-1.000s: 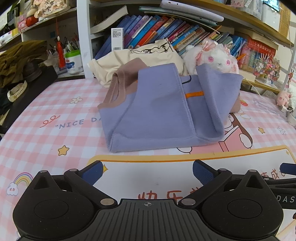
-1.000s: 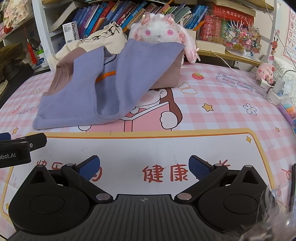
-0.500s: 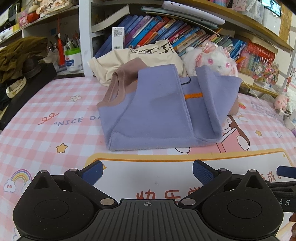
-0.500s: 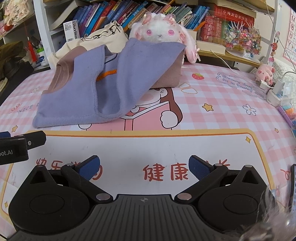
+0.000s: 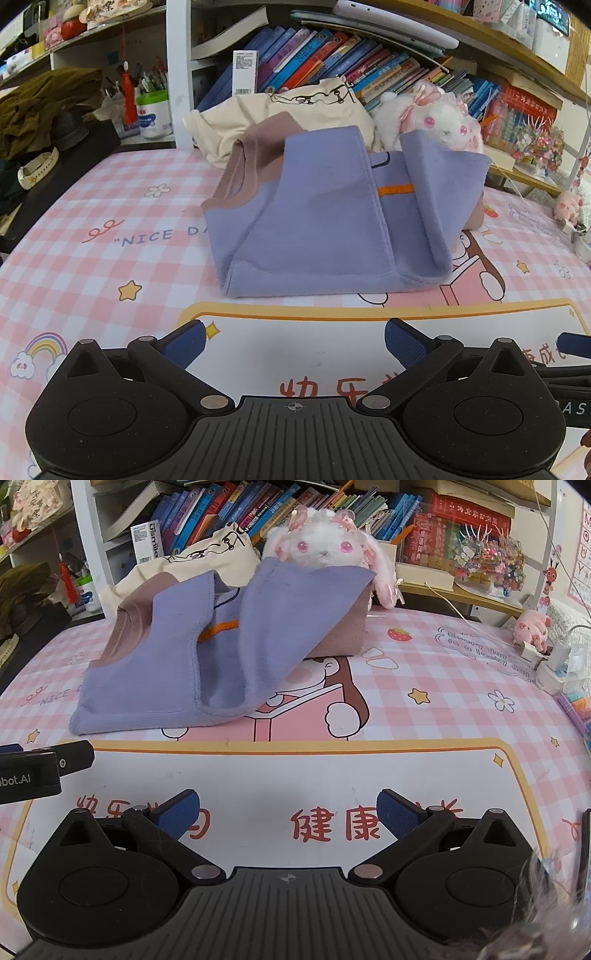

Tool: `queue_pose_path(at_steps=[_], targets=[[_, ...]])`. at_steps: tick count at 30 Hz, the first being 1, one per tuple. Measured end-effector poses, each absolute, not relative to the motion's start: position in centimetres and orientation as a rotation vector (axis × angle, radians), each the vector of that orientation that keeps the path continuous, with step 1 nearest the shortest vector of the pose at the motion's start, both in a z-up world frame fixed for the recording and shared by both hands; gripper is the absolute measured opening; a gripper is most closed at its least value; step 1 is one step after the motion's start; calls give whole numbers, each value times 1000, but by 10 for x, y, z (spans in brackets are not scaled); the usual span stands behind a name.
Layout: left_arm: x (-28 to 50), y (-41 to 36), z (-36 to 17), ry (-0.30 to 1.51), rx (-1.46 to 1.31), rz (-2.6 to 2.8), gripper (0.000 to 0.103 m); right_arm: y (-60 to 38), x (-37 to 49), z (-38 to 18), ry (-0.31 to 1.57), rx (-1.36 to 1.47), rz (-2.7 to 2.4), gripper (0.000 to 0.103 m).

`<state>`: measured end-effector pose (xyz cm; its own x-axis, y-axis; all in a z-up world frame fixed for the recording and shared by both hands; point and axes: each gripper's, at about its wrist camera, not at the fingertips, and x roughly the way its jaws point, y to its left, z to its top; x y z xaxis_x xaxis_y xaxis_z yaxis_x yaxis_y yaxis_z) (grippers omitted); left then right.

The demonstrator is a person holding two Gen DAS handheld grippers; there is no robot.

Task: Fold clothes

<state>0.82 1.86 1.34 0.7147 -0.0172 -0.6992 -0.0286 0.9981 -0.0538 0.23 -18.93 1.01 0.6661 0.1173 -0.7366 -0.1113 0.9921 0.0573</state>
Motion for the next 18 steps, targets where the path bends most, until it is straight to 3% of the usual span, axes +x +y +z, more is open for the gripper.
queue_pose_path(at_steps=[18], targets=[[9, 19, 13, 800, -74, -19, 103, -189, 2, 12, 830, 4, 134, 103]])
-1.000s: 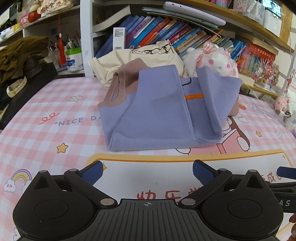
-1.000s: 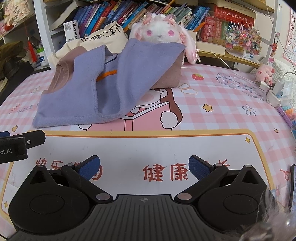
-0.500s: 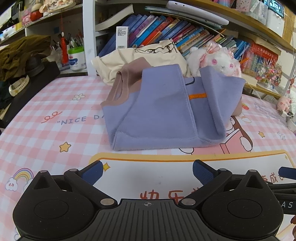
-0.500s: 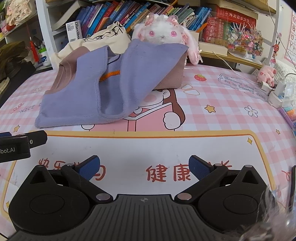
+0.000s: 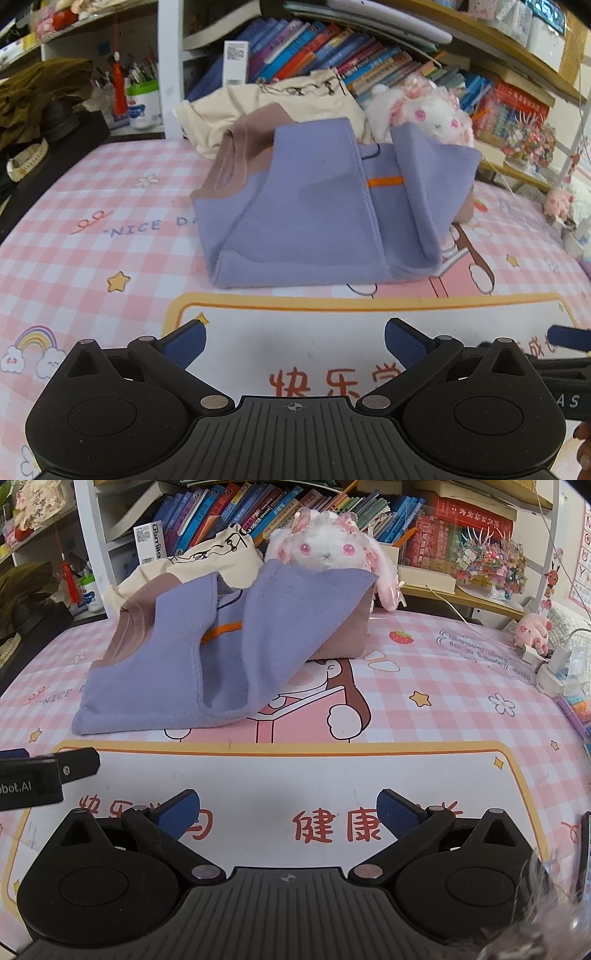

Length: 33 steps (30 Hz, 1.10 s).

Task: Fold clothes

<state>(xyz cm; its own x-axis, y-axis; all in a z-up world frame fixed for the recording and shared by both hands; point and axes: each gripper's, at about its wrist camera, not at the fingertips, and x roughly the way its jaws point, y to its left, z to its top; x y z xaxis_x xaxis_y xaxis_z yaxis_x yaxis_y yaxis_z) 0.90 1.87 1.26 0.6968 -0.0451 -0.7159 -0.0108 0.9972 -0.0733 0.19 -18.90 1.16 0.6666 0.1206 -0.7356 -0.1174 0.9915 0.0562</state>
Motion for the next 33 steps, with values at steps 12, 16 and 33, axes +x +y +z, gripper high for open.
queue_pose_path(at_steps=[12, 16, 33], targets=[[12, 16, 7, 834, -70, -52, 103, -189, 4, 9, 840, 4, 134, 103], [13, 15, 5, 844, -65, -44, 103, -188, 5, 9, 842, 2, 137, 103], [15, 0, -2, 860, -76, -66, 103, -207, 8, 5, 816, 55, 210, 103]])
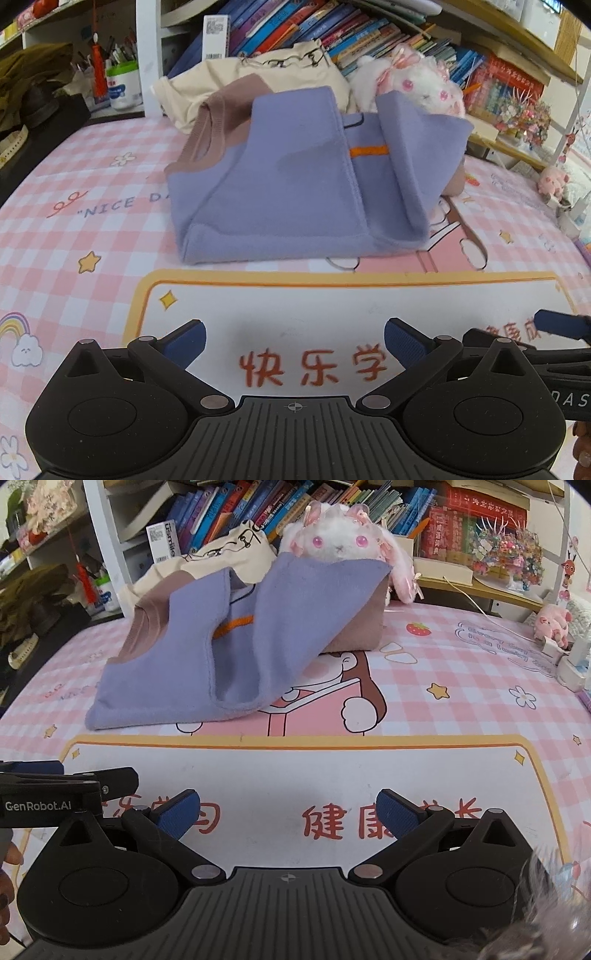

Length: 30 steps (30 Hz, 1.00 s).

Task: Fold clothes
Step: 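Grasp the folded sweater edges with both grippers and lift it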

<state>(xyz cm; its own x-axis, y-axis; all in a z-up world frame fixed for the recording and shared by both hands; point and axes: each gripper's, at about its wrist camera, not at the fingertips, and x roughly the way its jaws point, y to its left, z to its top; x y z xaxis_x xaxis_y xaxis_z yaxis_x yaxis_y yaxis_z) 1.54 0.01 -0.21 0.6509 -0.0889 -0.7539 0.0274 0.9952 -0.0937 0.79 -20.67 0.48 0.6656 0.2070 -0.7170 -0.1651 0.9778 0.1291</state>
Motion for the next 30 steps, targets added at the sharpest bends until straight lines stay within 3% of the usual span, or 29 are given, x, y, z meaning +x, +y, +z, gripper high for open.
queue_pose_path(at_steps=[17, 27, 30], targets=[[95, -81, 13, 734, 37, -135, 102, -283, 32, 3, 799, 164, 224, 103], [155, -128, -3, 732, 131, -127, 94, -323, 33, 3, 837, 271, 268, 101], [166, -137, -13, 773, 131, -128, 84, -331, 36, 7, 829, 276, 269, 101]])
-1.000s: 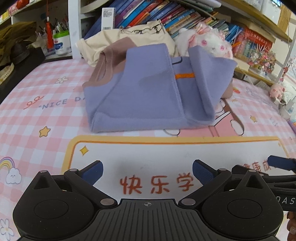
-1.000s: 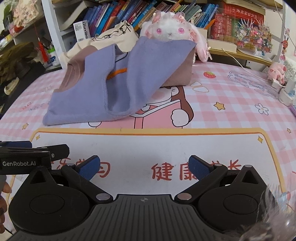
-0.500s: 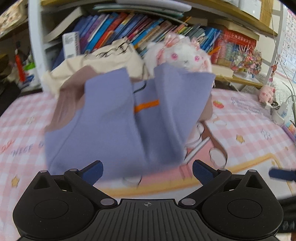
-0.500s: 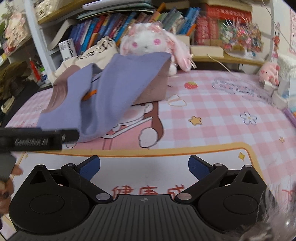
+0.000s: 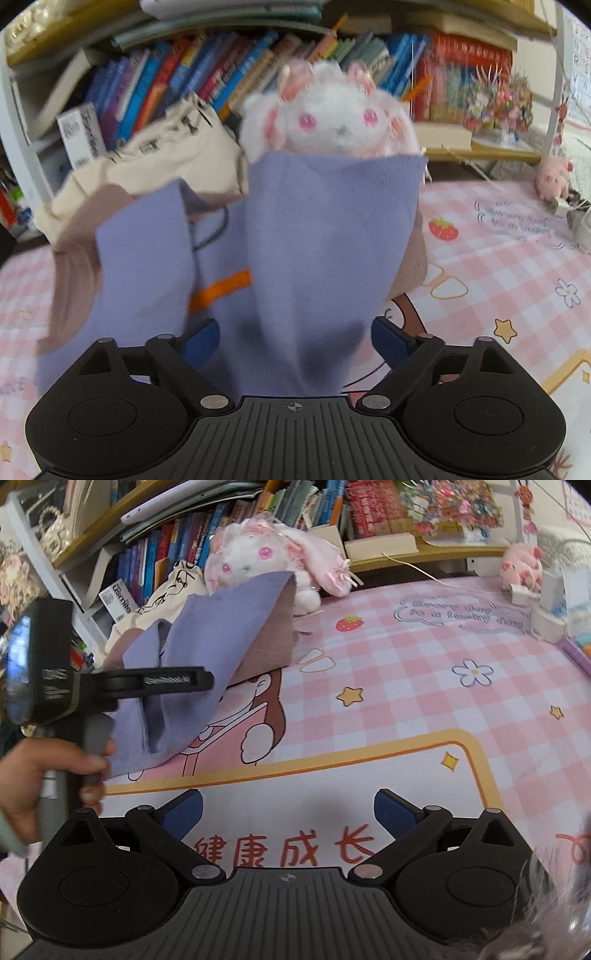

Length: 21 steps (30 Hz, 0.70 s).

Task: Fold clothes
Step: 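Grasp the folded sweater edges with both grippers and lift it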

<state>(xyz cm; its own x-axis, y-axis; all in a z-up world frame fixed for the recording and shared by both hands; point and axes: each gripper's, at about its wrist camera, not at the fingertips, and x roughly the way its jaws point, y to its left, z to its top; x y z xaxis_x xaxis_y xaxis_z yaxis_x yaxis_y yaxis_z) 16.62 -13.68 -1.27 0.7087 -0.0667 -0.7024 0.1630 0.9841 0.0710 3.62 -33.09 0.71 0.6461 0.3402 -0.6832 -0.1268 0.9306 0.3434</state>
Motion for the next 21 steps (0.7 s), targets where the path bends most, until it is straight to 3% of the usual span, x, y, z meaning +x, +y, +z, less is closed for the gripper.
queue_pose_path(at_steps=[1, 2, 4, 5, 14, 21], targets=[[169, -136, -14, 797, 104, -128, 71, -333, 37, 9, 824, 276, 269, 100], [172, -135, -16, 820, 77, -129, 44, -335, 39, 10, 820, 276, 268, 99], [171, -133, -15, 833, 45, -143, 16, -340, 41, 13, 811, 276, 267, 95], [163, -134, -10, 808, 68, -167, 11, -342, 42, 15, 807, 276, 267, 94], [45, -114, 40, 583, 338, -324, 9, -363, 52, 29, 768, 275, 262, 92], [-53, -15, 23, 773, 307, -116, 9, -347, 63, 42, 757, 220, 387, 92]])
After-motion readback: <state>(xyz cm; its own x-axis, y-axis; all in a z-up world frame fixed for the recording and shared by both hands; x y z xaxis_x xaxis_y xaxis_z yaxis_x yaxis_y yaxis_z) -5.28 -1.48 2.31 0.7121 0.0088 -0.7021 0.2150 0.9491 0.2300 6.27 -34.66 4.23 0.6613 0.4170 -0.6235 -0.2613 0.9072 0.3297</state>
